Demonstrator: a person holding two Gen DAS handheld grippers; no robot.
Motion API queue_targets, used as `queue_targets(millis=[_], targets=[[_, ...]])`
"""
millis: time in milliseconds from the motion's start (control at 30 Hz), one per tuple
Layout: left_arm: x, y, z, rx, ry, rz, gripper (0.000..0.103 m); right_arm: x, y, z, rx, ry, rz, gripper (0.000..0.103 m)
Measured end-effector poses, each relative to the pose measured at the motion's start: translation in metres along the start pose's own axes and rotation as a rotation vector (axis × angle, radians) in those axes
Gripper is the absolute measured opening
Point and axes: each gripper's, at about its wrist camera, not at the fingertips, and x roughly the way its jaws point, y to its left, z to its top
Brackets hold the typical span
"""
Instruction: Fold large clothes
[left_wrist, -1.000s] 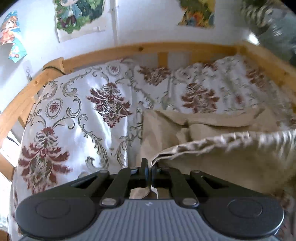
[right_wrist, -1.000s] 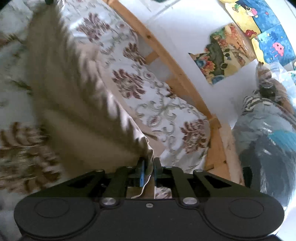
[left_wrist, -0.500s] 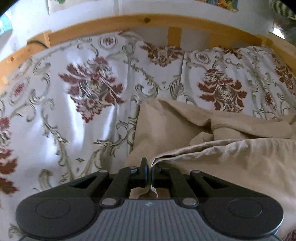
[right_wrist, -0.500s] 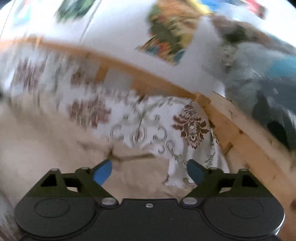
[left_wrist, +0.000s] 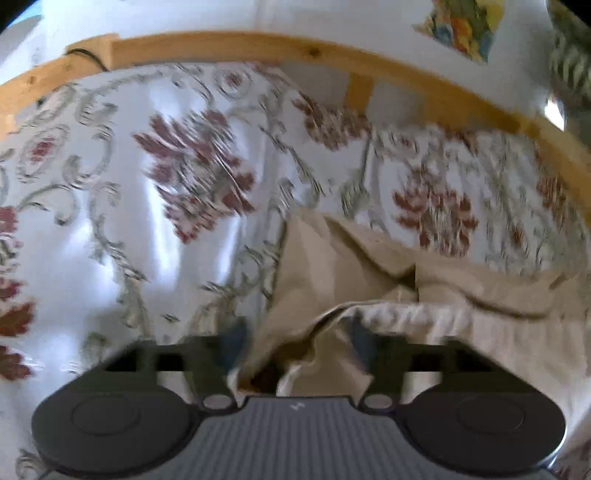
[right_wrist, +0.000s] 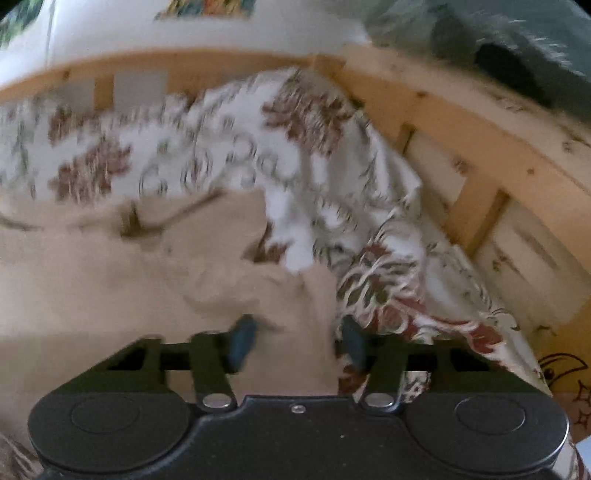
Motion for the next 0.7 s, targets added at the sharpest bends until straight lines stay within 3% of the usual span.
queue_targets(millis=[167, 300, 400, 600, 700], targets=[[-0.042, 0.026, 0.008, -0.025, -0.057, -0.002, 0.089, -0.003, 0.009, -0.002, -0.037, -0.028, -0.015, 0.024], [-0.044, 0.036, 0.008, -0.018, -0.023, 0.057, 0.085, -0.007, 0.0, 0.003, 0.007, -0.066, -0.018, 0.016], [-0.027, 0.034, 0.004, -0.007, 0.046, 0.065, 0.072, -0.006, -0.002, 0.002, 0.009, -0.062, -0.023, 0.016], [0.009, 0.007, -0.013, 0.154, 0.09, 0.172, 0.068, 0.002, 0.003, -0.004, -0.025, -0.011, -0.028, 0.016], [0.029, 0.006, -0.021, 0.167, 0.101, 0.216, 0.068, 0.01, 0.008, -0.008, -0.056, 0.023, -0.036, 0.017]])
